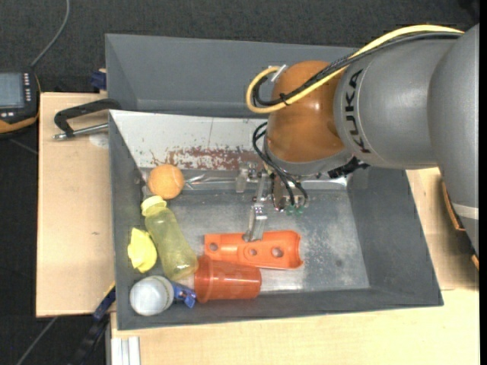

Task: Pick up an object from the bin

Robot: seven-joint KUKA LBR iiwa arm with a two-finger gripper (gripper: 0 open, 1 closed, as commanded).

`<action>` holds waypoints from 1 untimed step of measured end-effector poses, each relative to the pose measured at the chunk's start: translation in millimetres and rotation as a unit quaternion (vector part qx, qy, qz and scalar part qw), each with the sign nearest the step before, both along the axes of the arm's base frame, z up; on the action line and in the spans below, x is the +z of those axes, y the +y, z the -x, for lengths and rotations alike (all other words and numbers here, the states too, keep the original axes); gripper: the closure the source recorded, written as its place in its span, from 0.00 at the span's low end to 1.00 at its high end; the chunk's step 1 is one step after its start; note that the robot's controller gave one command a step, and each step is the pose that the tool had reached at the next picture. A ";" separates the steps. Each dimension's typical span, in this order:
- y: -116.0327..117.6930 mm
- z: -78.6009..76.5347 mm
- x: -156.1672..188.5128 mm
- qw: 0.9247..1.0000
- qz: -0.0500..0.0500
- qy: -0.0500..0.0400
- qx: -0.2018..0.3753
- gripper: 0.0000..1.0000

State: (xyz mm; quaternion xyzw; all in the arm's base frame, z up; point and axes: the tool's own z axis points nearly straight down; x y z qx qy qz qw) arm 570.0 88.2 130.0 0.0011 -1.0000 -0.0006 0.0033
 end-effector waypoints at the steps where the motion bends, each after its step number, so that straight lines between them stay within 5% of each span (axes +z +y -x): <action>1: -0.4 -1.8 5.1 1.000 0.000 -0.004 -0.001 0.00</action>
Offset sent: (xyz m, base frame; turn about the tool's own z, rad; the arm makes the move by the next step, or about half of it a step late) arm -0.0374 -0.0398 -0.0600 -0.0631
